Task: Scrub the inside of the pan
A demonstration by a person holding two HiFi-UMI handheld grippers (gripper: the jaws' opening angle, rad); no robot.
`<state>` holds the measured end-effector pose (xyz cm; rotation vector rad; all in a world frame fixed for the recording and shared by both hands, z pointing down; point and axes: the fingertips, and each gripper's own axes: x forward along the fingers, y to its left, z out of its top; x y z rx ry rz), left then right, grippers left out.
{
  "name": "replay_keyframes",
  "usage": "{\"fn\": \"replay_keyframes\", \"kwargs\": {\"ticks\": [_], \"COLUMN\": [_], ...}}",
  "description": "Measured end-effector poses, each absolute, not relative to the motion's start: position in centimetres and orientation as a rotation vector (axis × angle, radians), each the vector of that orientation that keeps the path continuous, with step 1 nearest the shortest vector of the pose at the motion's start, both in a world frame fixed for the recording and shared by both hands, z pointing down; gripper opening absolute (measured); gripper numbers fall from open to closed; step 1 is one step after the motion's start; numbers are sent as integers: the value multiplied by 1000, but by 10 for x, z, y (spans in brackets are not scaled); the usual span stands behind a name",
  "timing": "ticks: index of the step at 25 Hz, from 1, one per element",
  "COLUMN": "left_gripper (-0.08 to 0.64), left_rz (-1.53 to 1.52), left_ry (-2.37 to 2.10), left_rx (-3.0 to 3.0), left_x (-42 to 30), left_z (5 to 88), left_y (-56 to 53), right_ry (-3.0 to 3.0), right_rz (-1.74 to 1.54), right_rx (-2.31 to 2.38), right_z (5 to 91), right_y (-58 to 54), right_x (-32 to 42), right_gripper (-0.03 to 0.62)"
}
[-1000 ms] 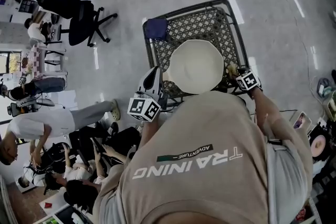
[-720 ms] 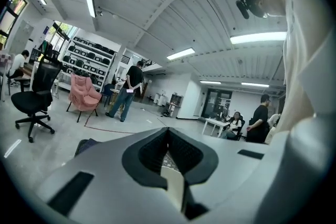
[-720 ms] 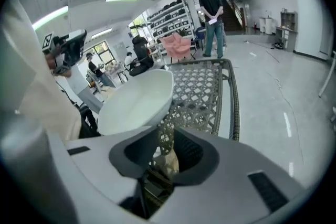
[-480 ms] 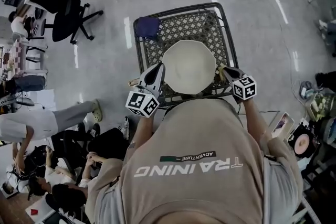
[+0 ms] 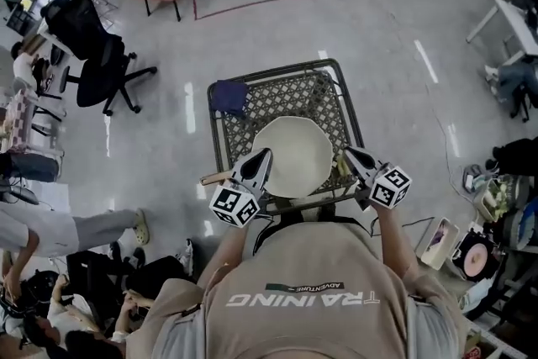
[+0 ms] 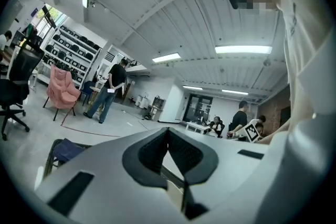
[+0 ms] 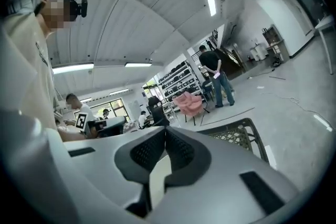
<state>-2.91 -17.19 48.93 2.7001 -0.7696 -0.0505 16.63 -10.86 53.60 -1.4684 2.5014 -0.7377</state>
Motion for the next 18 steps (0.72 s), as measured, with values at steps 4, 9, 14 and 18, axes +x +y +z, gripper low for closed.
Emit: {"fn": "replay_keyframes", "kwargs": {"ticks": [4, 9, 14, 18], "left_gripper": [18, 18, 18, 18], "left_rz": [-83, -91, -57, -31], "left_ry": [-808, -970, -1109, -1221], "left_rx": [2715, 2754, 2699, 2651], "left_x": [-24, -32, -30, -36], "left_z": [471, 452, 461, 460], "left_y": [-138, -104, -37, 10], "right_ry": [2483, 2600, 2714, 2814], "right_rz": [-748, -600, -504, -383], "right_rx": [-1439, -1277, -1088, -1087], "right_z": [538, 511, 496, 488], "right_y": [-86, -69, -9, 16], "right_x": [176, 173, 176, 173], "right_gripper": [18, 18, 18, 18]}}
